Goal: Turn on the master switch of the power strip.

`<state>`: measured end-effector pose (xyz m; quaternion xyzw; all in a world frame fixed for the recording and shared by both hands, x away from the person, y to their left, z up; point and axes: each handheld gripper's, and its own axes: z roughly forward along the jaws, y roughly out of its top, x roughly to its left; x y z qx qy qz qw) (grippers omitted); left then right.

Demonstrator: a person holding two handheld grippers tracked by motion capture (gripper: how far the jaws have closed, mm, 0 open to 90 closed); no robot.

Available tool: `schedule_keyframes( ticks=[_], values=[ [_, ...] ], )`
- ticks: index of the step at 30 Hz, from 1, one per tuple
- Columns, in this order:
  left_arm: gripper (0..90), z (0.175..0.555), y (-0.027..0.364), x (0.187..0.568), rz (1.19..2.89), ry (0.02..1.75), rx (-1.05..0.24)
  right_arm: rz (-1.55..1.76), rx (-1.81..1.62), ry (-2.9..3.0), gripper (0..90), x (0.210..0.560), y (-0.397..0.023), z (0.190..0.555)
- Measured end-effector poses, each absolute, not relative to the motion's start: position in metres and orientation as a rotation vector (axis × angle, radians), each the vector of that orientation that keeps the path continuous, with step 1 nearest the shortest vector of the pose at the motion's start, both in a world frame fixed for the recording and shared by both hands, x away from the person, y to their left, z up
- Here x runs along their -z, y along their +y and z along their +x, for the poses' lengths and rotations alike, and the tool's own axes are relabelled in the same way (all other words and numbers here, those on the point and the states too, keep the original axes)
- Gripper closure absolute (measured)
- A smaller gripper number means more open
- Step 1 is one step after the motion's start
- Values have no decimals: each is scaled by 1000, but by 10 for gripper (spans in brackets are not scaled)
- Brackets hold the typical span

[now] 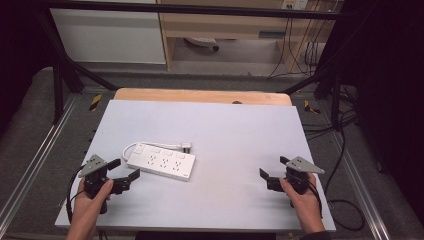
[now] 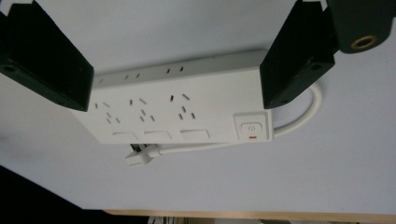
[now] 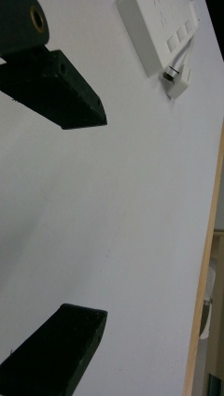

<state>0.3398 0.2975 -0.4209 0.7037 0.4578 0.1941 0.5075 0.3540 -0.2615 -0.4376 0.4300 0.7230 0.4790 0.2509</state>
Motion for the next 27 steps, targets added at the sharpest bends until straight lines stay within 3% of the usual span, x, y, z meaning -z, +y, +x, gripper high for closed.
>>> schedule_keyframes(
  ticks=[27],
  values=[
    [66,359,272,393,1629,1010,-531,1116,-1297,1955,57,433,-251,348]
  ],
)
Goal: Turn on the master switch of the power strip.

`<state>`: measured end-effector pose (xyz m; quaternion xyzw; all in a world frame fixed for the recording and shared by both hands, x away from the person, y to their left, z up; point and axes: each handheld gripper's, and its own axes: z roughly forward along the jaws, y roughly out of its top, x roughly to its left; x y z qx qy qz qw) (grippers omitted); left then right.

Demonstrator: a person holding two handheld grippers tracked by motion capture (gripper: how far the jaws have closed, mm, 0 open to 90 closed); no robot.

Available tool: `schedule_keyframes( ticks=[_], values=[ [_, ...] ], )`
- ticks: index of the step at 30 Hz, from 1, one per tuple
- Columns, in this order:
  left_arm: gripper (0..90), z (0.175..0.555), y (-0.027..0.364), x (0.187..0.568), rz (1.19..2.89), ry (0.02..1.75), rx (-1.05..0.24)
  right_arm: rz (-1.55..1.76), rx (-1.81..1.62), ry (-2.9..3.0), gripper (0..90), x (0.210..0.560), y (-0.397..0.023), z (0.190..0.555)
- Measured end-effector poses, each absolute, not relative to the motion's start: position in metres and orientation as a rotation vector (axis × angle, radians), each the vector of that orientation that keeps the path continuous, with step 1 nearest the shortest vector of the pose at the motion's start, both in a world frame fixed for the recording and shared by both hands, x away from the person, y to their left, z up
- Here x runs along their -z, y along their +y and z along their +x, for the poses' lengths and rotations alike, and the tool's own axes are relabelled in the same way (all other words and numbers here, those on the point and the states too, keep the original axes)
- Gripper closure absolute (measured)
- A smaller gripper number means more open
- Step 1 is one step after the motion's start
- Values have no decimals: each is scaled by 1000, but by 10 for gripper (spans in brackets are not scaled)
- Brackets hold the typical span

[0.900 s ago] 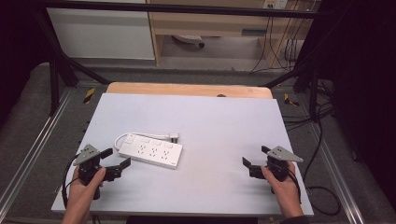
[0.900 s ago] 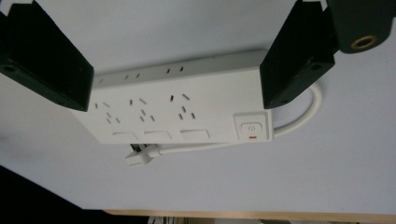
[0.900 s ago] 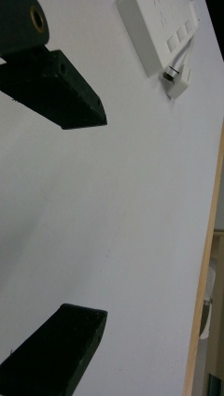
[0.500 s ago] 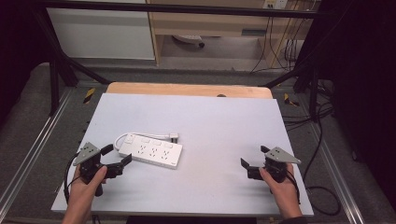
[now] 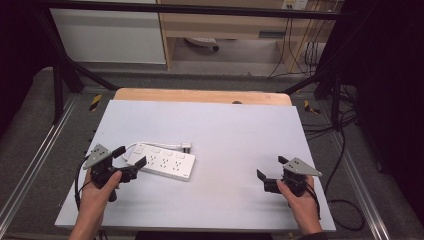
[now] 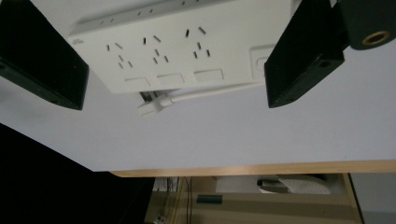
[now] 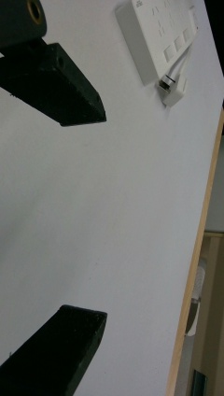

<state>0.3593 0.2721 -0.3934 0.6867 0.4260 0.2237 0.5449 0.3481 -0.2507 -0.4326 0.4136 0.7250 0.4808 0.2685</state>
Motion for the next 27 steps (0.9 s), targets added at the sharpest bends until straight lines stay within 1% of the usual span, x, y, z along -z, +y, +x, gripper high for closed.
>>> schedule_keyframes(
  ticks=[4,7,9,13,19,27],
  values=[
    [67,368,266,382,1653,948,-521,1110,-1255,1988,51,434,-247,349],
    [66,374,262,374,1639,935,-547,1107,-1263,1983,47,433,-246,350],
    [66,378,261,369,1622,937,-564,1106,-1265,1984,45,433,-245,350],
    [61,383,259,358,1651,931,-590,1106,-1285,1984,39,432,-242,351],
    [68,391,254,343,1627,926,-638,1098,-1292,1989,34,431,-239,349],
    [68,405,248,334,1644,930,-663,1110,-1302,1968,31,430,-241,348]
  ],
)
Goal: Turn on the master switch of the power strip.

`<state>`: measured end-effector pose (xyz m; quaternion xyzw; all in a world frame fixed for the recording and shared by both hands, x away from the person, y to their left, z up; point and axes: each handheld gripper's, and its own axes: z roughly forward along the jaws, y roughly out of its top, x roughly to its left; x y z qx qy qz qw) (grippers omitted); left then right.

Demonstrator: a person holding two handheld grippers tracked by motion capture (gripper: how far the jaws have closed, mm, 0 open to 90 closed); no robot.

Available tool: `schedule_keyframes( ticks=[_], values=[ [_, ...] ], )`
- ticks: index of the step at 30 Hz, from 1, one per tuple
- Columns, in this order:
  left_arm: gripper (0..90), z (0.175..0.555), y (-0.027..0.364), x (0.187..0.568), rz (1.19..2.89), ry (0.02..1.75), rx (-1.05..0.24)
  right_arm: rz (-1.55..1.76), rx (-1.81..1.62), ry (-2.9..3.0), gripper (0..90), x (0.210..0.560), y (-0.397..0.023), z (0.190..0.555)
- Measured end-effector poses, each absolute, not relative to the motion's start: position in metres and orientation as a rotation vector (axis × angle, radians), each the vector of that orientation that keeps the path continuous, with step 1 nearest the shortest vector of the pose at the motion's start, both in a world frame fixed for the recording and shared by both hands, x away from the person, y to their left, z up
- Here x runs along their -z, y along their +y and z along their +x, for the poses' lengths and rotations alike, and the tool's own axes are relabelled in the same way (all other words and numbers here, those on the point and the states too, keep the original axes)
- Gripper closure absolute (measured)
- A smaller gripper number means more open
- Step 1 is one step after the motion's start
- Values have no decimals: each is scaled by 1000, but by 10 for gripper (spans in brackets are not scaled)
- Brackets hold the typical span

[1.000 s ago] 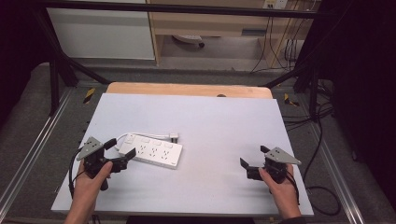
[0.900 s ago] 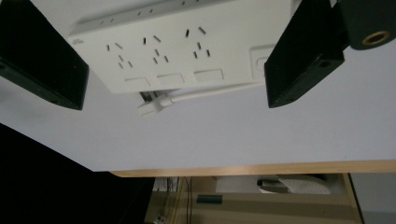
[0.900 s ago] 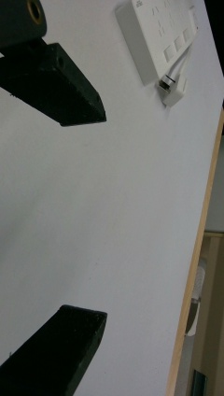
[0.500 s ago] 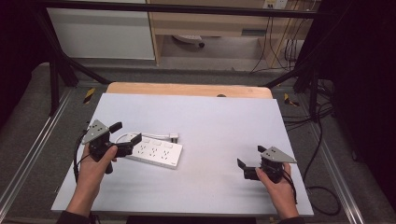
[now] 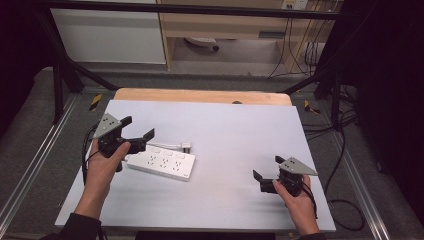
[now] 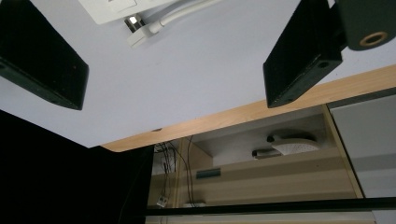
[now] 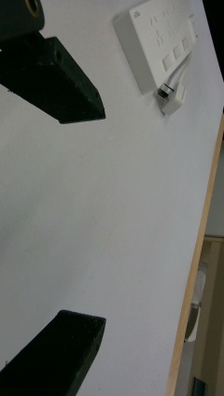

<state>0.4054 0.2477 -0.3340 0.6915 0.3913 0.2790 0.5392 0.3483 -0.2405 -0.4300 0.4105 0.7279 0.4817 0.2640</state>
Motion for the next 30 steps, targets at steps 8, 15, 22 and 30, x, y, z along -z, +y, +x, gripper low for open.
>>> schedule_keyframes(
  ticks=[8,15,22,30],
  values=[
    [72,420,249,335,1640,973,-682,1128,-1309,1962,24,430,-241,348],
    [70,429,253,343,1633,1004,-690,1136,-1307,1964,23,430,-242,349],
    [70,433,253,356,1645,1027,-690,1148,-1304,1963,24,431,-242,350],
    [70,438,253,365,1654,1064,-696,1162,-1307,1966,22,432,-244,351]
  ],
)
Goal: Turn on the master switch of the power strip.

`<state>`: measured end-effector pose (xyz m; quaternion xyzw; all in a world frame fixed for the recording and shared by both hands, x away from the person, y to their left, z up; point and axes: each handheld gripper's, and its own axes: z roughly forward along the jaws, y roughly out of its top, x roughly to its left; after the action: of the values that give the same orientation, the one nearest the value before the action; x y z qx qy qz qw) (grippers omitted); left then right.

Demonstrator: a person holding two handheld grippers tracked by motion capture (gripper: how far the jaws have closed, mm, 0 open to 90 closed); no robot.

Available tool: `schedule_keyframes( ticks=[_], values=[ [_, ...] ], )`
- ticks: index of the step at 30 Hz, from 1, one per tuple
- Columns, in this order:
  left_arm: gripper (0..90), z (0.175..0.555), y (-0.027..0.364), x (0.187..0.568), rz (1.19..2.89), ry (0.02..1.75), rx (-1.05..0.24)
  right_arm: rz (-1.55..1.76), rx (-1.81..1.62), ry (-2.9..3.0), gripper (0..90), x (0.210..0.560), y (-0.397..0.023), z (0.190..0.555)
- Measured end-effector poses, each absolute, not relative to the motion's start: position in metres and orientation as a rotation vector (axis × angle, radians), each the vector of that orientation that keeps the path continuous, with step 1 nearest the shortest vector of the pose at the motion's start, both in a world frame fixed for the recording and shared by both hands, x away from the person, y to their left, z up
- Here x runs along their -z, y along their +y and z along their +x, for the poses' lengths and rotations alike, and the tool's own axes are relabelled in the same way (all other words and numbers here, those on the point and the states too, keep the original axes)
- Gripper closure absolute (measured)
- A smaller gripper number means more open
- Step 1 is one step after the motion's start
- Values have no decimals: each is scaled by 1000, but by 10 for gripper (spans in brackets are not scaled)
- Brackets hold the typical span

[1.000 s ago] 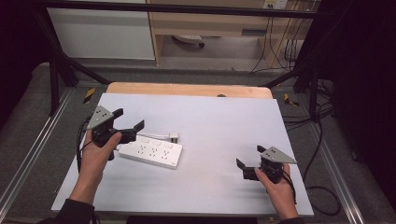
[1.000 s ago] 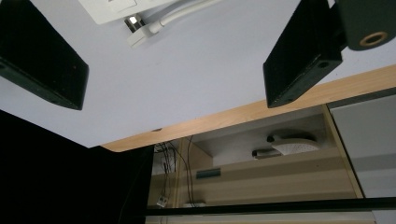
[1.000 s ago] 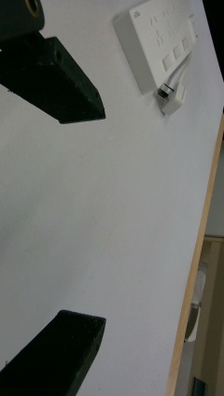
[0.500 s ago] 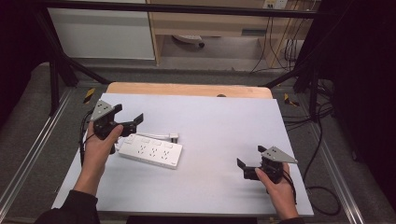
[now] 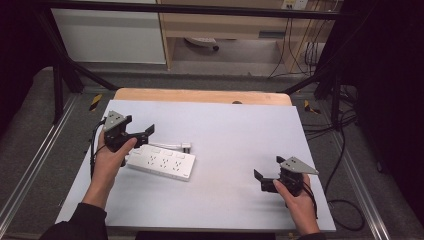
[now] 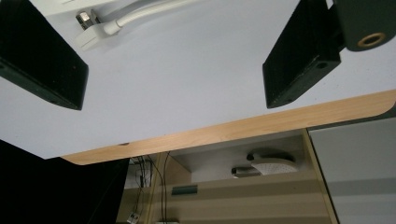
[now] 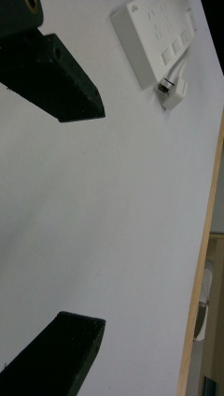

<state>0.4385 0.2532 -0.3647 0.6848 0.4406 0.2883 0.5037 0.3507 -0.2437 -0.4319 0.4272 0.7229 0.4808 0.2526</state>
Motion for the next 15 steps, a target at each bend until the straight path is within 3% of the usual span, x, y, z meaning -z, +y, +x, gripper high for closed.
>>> schedule_keyframes(
  ticks=[15],
  values=[
    [73,445,260,377,1672,1117,-691,1170,-1302,1970,21,433,-245,351]
  ],
)
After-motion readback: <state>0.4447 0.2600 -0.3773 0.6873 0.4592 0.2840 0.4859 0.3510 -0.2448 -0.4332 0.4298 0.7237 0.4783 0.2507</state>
